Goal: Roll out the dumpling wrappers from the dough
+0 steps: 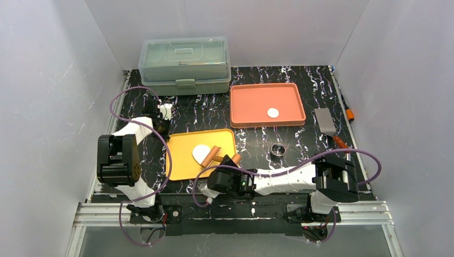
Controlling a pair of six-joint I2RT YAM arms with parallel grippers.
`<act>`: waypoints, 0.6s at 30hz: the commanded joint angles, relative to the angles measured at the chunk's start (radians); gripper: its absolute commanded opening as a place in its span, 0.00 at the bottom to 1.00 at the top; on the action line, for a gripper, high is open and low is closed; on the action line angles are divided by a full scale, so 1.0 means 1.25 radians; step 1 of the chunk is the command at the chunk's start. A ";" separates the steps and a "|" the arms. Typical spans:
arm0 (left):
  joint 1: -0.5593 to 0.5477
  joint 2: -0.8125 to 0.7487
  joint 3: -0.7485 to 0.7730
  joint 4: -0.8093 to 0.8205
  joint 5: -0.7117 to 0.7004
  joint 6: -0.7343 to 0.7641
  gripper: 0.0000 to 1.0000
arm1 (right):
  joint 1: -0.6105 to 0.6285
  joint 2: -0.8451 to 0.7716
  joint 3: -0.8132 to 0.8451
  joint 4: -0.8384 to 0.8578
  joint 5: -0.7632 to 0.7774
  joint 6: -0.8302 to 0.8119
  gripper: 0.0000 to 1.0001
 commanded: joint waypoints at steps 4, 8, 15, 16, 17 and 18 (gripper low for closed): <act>-0.005 0.018 -0.019 -0.032 0.003 0.012 0.00 | -0.002 0.082 -0.007 -0.074 -0.114 -0.024 0.01; -0.005 0.014 -0.025 -0.030 0.003 0.013 0.00 | -0.003 0.119 0.008 -0.043 -0.113 -0.032 0.01; -0.005 0.014 -0.022 -0.029 0.003 0.013 0.00 | 0.030 0.059 -0.044 -0.143 -0.095 0.034 0.01; -0.005 0.014 -0.022 -0.029 0.004 0.013 0.00 | 0.034 0.048 -0.053 -0.156 -0.091 0.042 0.01; -0.005 0.015 -0.022 -0.029 0.004 0.013 0.00 | 0.036 0.039 -0.060 -0.165 -0.087 0.047 0.01; -0.005 0.015 -0.021 -0.029 0.005 0.013 0.00 | 0.036 0.035 -0.065 -0.168 -0.087 0.050 0.01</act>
